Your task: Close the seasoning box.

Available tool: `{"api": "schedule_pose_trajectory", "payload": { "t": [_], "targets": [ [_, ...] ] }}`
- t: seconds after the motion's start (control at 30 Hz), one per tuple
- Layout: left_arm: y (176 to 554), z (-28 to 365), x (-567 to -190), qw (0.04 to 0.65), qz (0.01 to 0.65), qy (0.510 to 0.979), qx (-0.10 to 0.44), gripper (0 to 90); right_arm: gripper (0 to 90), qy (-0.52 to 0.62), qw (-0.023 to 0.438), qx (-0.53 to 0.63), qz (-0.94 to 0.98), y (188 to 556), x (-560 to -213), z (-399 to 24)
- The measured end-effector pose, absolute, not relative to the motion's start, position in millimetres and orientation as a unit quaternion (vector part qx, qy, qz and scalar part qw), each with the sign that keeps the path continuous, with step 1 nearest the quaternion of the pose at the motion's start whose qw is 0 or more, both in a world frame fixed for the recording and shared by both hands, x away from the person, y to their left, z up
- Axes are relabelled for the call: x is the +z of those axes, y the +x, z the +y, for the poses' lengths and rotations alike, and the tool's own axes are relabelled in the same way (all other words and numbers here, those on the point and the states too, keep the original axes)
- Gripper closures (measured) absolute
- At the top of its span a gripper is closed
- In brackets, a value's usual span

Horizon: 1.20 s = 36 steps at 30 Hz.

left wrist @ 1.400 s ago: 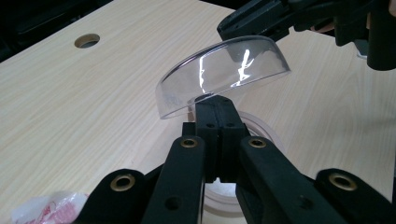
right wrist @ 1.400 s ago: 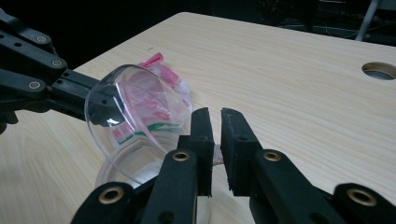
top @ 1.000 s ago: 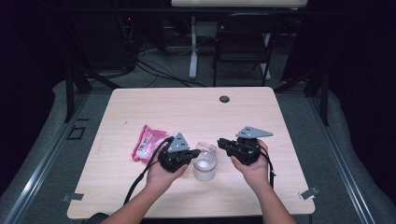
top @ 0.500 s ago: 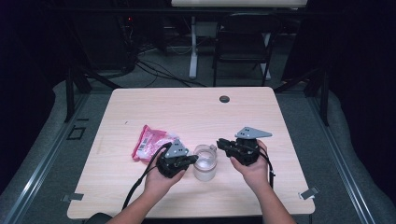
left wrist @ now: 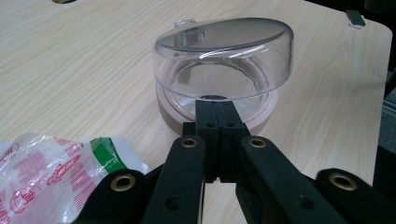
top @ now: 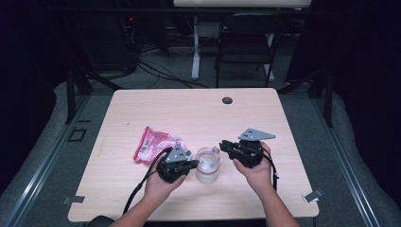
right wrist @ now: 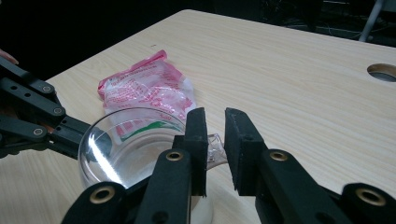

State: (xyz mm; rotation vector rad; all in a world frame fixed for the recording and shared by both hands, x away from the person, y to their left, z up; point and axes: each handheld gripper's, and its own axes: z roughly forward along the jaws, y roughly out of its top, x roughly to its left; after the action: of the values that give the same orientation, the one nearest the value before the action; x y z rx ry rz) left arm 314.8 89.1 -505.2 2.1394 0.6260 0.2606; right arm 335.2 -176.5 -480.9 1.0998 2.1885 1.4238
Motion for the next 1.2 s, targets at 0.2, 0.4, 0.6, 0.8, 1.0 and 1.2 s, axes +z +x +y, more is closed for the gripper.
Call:
{"api": "schedule_pose_trajectory", "payload": {
  "t": [0.2,0.4,0.6,0.8,1.0,1.2],
  "targets": [
    [314,91,-508,0.425,0.252,0.864,0.102,90.0,78.3,0.384,0.154,0.497,0.763,335,-481,-177],
    [312,93,-512,0.419,0.254,0.866,0.101,90.0,78.3,0.388,0.155,0.495,0.762,336,-482,-178],
    [312,97,-516,0.419,0.261,0.864,0.099,87.9,74.5,0.386,0.153,0.496,0.763,336,-482,-178],
    [314,103,-522,0.428,0.276,0.856,0.091,69.7,67.9,0.386,0.153,0.500,0.760,336,-482,-179],
    [316,106,-523,0.427,0.282,0.853,0.103,55.9,61.3,0.385,0.154,0.502,0.759,336,-482,-178],
    [320,112,-522,0.429,0.289,0.849,0.107,49.4,53.8,0.385,0.154,0.498,0.761,337,-483,-177]
  ]
}}
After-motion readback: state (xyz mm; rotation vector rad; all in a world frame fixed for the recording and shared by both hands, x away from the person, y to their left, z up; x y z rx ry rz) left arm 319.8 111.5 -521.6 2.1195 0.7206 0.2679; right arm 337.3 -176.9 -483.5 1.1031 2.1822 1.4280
